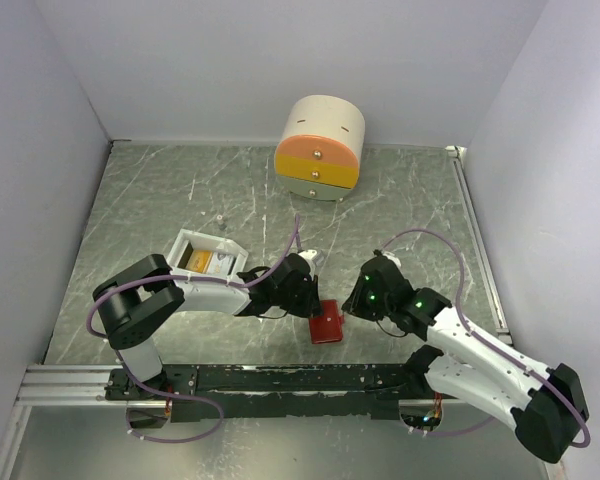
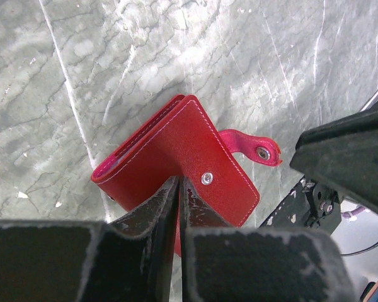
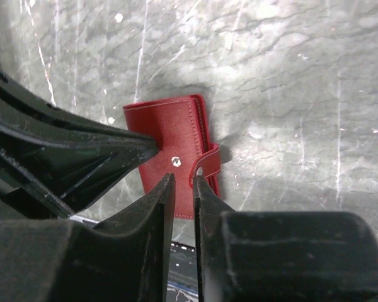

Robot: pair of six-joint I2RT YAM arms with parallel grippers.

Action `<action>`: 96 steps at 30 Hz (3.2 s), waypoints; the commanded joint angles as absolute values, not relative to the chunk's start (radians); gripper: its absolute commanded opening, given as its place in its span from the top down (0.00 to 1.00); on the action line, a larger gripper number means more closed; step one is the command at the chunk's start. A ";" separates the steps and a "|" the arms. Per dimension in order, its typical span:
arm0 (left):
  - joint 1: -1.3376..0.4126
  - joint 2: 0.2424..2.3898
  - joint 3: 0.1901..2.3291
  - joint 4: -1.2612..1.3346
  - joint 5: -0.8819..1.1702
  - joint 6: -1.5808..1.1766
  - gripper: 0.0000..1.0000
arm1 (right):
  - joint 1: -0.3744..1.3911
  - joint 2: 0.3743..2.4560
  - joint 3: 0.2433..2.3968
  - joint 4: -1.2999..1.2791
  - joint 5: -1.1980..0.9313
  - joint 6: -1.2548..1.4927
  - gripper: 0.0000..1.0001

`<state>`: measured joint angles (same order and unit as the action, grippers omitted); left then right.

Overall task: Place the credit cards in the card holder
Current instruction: Close the card holder at the center of the board.

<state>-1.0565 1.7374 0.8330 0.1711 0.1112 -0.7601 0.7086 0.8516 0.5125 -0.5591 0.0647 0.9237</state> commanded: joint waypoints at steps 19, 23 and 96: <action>-1.071 1.744 0.815 0.119 0.059 -0.741 0.82 | 0.625 0.902 0.349 -0.349 -0.056 0.978 0.82; -1.074 1.747 0.818 0.119 0.061 -0.738 0.82 | 0.624 0.900 0.347 -0.355 -0.047 0.971 0.82; -1.089 1.766 0.831 0.112 0.044 -0.747 0.83 | 0.623 1.026 0.337 -0.247 -0.185 0.940 0.88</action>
